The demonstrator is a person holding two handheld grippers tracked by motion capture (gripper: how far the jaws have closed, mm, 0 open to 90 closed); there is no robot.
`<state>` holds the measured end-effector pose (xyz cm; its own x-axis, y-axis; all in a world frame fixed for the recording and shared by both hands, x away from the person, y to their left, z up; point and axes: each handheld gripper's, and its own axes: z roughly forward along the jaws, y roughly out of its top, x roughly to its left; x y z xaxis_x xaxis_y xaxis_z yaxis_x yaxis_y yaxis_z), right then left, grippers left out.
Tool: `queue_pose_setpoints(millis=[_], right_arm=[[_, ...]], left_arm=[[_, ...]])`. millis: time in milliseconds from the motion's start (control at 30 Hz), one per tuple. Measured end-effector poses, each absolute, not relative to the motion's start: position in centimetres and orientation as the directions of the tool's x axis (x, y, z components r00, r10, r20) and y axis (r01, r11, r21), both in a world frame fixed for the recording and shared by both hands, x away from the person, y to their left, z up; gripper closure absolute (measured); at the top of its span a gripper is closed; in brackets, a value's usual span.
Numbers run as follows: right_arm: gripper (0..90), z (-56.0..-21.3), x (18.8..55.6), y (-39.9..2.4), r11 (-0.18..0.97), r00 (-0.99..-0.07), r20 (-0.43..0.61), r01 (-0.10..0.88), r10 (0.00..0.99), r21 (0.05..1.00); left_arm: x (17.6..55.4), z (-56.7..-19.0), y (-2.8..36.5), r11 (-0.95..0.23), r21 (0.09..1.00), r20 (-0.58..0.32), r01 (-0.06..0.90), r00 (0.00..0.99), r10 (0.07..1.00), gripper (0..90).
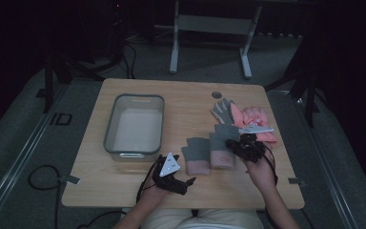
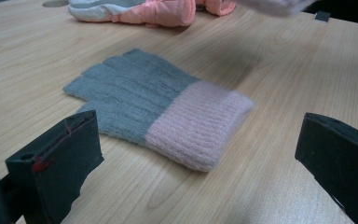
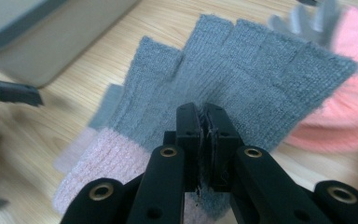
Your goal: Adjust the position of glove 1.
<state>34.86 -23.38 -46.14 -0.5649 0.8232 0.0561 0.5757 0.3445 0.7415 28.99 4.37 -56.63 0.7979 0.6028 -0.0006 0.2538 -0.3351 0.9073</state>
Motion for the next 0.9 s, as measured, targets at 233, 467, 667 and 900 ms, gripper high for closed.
queue_pose_setpoints(millis=[233,467,667,900], right_arm=[[85.3,-47.2,35.8,-19.1,0.387,-0.622,0.07,0.567,0.78,0.727],[85.2,-49.3,36.4,-17.5,0.413,-0.646,0.107,0.596,0.756,0.689],[85.0,-50.6,36.7,-16.7,0.439,-0.652,0.103,0.61,0.751,0.659],[84.8,-51.7,37.4,-16.8,0.444,-0.649,0.12,0.632,0.751,0.635]], left_arm=[[29.0,-56.6,4.5,-0.326,0.912,0.002,0.25,0.791,0.612,0.0],[29.0,-56.6,4.5,-0.323,0.913,0.001,0.248,0.792,0.61,0.0],[29.0,-56.6,4.4,-0.327,0.911,0.0,0.252,0.791,0.612,0.0],[28.8,-56.6,4.3,-0.345,0.907,0.023,0.24,0.792,0.611,0.0]])
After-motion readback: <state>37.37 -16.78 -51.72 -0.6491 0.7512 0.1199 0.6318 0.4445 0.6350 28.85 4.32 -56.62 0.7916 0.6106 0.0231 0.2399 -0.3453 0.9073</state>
